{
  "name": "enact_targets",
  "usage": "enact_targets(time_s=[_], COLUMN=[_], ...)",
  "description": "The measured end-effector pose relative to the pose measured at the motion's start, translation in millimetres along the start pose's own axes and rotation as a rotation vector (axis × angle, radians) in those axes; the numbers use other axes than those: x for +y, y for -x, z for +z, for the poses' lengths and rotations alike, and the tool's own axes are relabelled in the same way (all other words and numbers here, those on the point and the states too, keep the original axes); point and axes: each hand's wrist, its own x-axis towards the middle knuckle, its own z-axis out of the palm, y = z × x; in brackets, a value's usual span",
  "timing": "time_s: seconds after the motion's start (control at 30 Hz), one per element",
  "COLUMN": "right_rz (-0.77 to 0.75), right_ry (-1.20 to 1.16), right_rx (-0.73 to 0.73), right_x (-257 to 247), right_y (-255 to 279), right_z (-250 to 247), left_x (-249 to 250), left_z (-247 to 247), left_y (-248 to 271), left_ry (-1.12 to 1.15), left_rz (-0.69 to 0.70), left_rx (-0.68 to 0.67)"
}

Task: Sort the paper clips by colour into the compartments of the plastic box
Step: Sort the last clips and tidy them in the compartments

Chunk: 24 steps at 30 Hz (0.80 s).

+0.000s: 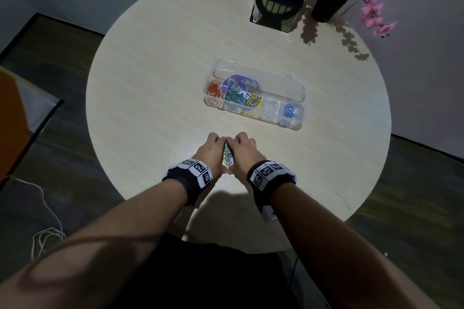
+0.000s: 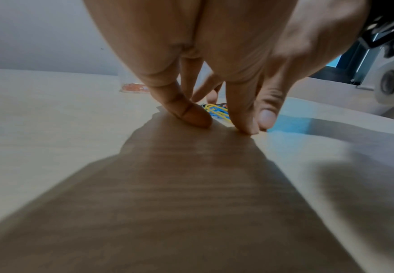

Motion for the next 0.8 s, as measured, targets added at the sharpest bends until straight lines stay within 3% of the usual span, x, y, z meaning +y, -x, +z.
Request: enact_targets(time_s=[0.4, 0.8], right_rz=[0.072, 0.156], right_ry=[-0.198, -0.214], right_rx=[0.062, 0.041], right_x=[-9.0, -26.8], right_y=[-12.8, -19.2], right_z=[4.5, 3.2], left_x=[4.3, 7.9], left_z=[-1.8, -8.1], left_y=[-3.7, -5.3], left_ry=[0.019, 0.538], left_rz=[-0.096, -0.326], left_rx=[0.074, 0.078])
